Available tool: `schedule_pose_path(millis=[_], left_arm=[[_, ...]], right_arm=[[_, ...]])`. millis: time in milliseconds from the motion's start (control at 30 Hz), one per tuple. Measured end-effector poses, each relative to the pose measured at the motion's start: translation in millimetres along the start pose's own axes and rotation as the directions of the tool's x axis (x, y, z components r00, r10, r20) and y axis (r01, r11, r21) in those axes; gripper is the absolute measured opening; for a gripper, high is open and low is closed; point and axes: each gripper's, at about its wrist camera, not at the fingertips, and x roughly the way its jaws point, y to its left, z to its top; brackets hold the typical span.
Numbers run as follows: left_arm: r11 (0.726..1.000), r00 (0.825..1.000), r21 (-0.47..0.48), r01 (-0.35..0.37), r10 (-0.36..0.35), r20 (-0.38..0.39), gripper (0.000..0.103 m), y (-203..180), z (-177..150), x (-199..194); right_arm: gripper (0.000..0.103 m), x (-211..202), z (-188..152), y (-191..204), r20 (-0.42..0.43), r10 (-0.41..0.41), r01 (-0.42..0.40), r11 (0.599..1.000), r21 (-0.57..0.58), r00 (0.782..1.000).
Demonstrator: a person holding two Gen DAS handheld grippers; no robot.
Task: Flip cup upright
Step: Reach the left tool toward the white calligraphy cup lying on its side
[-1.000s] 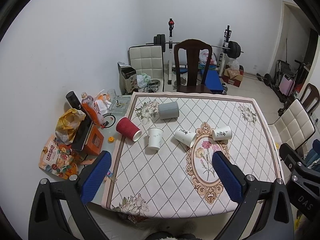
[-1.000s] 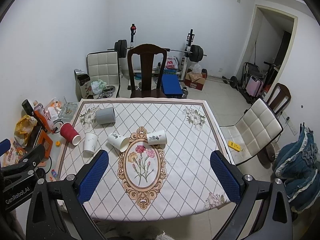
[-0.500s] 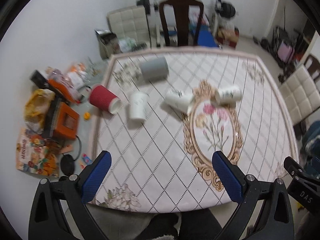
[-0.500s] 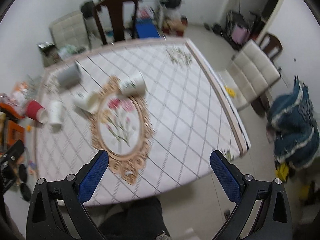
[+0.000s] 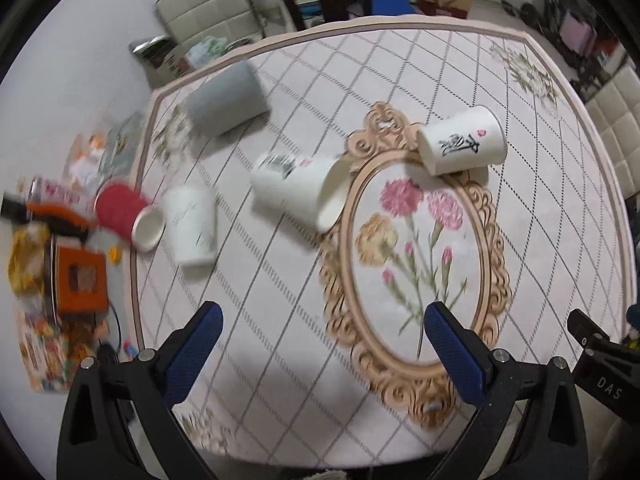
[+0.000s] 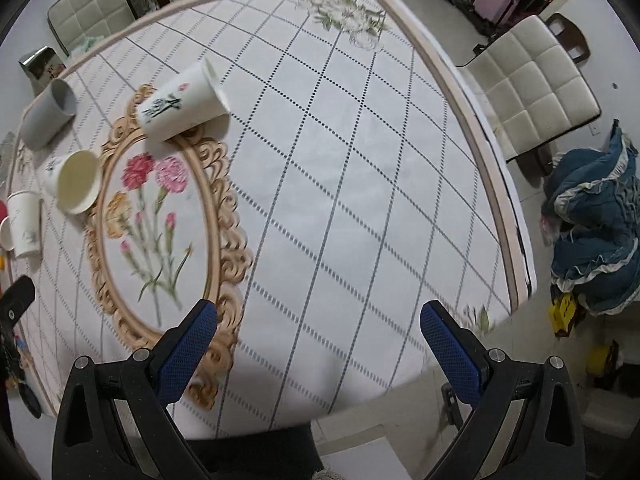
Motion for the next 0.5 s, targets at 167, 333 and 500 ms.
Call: schedule_pose_path(millis=[167,333,500], left_arm=[[0.983,0.997,0.173,-0.06,0.052,0.051,0.103,-36,44,19],[0.928,0.991,0.352,-0.121,0.093,0.097,0.103,-68,75,37],[0.841,0.99,0.524,-0.139,0.098,0.105,0.102,-99,95,57]], right_arm=[[0.102,26,36,-10,-0.035,0.001,-0.001,1.0,0.001,0.999],[0.102,50,67,-23,-0.06,-0.005,0.007,1.0,0.02,0.998],[0.102,74,89,-42,-0.094,-0.012,0.018,0.998,0.062,0.995]])
